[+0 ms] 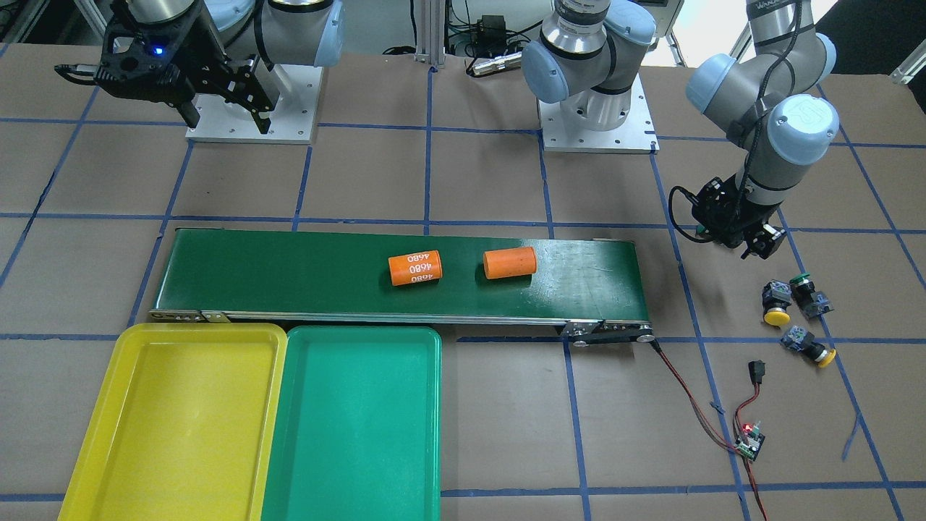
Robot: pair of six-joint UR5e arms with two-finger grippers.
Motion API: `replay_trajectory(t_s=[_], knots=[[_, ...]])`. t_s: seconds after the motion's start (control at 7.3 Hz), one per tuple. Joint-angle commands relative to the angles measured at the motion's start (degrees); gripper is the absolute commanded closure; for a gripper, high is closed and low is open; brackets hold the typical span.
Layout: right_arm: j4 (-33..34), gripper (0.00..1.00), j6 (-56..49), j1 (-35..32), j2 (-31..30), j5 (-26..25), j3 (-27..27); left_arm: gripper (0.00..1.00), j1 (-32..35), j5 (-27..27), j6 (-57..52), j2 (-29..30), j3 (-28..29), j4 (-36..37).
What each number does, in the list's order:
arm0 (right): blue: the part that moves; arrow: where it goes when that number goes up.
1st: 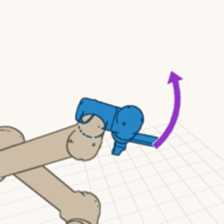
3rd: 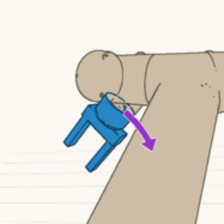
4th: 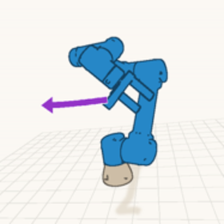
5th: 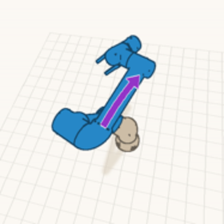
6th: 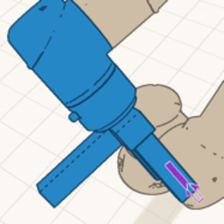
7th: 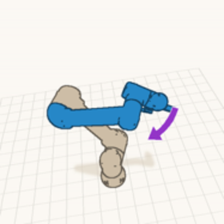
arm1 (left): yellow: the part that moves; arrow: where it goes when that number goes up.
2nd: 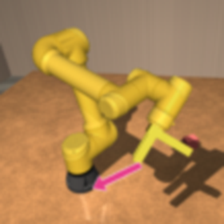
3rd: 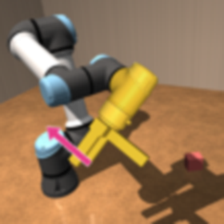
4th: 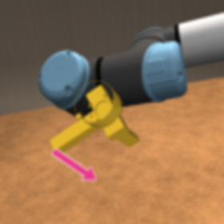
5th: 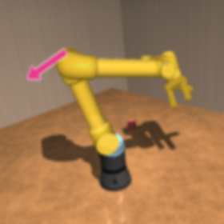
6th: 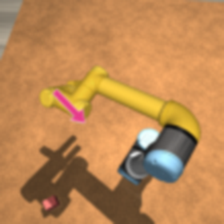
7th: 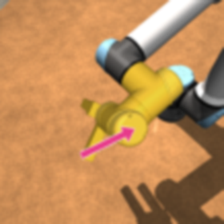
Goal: Sort buttons by color to trays
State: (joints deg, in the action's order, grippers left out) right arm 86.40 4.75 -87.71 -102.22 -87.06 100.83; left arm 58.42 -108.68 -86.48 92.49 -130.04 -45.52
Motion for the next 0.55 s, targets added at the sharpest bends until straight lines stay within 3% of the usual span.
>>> replay_trajectory(t_s=[0.0,0.27,0.41], knots=[[0.0,0.0,0.0,0.0,0.0,0.05,-0.02,0.0,-0.41,-7.51,-0.62,0.51,-0.21,2.09],[0.0,0.0,0.0,-0.09,0.0,0.05,-0.02,0.0,-3.72,-4.38,-13.11,0.67,-0.39,0.09],[0.0,0.0,0.0,-0.09,0.0,0.05,-0.02,0.0,-7.05,-0.34,-30.86,1.63,-0.65,-1.66]])
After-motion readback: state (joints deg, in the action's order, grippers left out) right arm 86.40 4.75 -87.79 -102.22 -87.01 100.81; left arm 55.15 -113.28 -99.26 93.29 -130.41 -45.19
